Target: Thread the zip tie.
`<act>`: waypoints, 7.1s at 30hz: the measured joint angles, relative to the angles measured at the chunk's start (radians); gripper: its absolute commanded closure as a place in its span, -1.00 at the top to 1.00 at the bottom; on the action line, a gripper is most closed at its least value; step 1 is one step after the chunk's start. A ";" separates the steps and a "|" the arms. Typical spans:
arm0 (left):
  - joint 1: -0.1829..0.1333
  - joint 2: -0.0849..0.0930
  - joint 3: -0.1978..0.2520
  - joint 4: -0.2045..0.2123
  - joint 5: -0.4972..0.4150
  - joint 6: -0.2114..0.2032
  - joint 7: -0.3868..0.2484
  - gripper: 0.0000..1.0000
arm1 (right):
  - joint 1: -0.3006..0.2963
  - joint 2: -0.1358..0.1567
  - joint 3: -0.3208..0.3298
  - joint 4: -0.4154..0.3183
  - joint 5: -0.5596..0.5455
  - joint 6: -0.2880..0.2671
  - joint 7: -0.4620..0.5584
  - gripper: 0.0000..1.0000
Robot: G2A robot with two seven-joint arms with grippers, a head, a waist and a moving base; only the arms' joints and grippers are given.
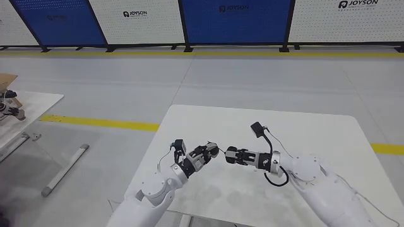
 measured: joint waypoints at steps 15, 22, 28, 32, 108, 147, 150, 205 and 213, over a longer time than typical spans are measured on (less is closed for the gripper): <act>0.014 -0.001 0.006 0.003 0.087 -0.064 -0.022 -0.48 | -0.020 -0.004 0.039 -0.002 -0.019 -0.005 0.042 -1.00; 0.007 -0.001 0.010 0.007 0.079 -0.037 -0.047 -0.84 | -0.023 -0.010 0.046 -0.004 -0.033 -0.001 0.050 -1.00; -0.010 -0.004 0.013 0.023 0.045 -0.004 -0.070 -1.00 | -0.029 -0.012 0.058 -0.005 -0.041 -0.006 0.053 -1.00; -0.016 -0.004 0.010 0.029 0.039 -0.002 -0.076 -1.00 | -0.034 -0.013 0.065 -0.007 -0.047 -0.006 0.055 -1.00; 0.056 0.007 -0.059 -0.064 0.447 -0.013 0.016 -1.00 | -0.196 0.043 0.293 -0.095 -0.037 -0.031 0.058 1.00; 0.039 0.006 -0.084 -0.061 0.311 0.110 -0.026 -1.00 | -0.196 0.043 0.293 -0.095 -0.037 -0.031 0.058 1.00; 0.021 0.003 -0.066 -0.015 0.328 0.116 -0.018 -1.00 | -0.196 0.043 0.293 -0.095 -0.037 -0.031 0.058 1.00; -0.007 -0.036 0.056 -0.009 0.341 0.005 0.110 -1.00 | -0.196 0.043 0.293 -0.095 -0.037 -0.031 0.058 1.00; -0.027 -0.043 0.072 0.067 0.293 -0.009 0.080 -1.00 | -0.196 0.043 0.293 -0.095 -0.037 -0.031 0.058 1.00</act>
